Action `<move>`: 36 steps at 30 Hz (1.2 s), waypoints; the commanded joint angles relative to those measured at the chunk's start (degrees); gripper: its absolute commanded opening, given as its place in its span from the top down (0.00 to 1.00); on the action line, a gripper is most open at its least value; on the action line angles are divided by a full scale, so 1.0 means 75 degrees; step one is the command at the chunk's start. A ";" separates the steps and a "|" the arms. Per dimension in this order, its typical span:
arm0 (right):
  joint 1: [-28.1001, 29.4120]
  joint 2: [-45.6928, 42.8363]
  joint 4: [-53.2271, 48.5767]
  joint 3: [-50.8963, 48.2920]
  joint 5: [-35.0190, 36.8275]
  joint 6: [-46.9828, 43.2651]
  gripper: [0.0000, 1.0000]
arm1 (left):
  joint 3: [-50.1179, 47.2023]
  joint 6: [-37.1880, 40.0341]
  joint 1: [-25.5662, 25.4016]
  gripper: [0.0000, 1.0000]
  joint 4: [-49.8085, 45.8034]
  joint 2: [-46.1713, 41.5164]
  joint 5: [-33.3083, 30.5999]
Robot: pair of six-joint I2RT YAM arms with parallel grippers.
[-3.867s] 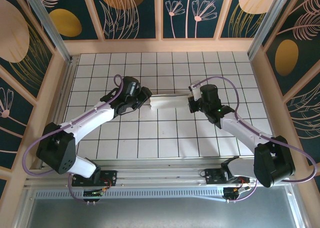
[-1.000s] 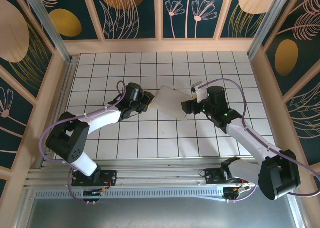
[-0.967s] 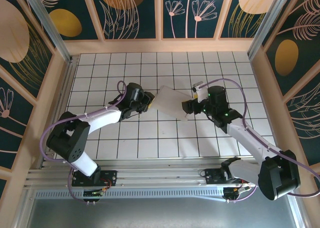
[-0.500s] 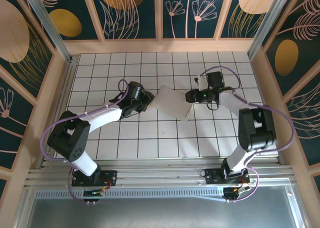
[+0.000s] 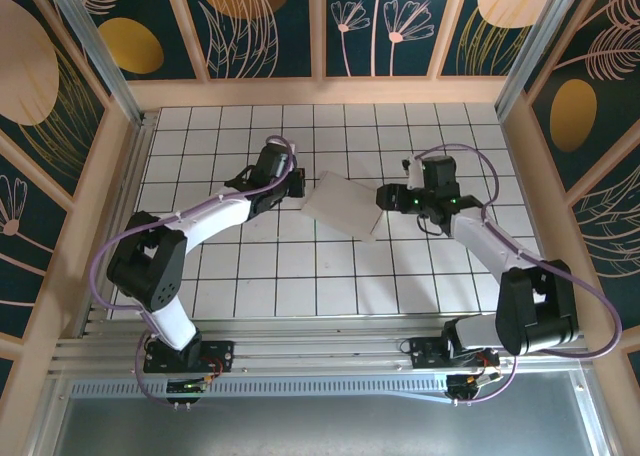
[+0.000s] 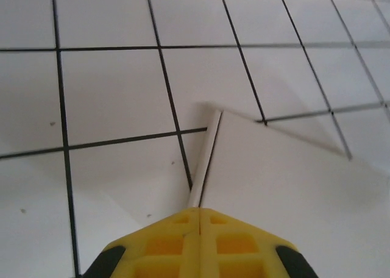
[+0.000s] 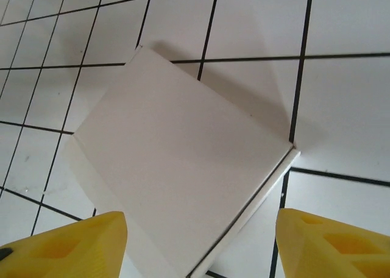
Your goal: Fold the paper box
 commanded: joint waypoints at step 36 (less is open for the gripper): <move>-0.0666 0.2943 0.1993 -0.1374 -0.0832 0.3039 0.87 | 0.1743 -0.0047 0.1245 0.46 -0.0341 0.3242 0.6288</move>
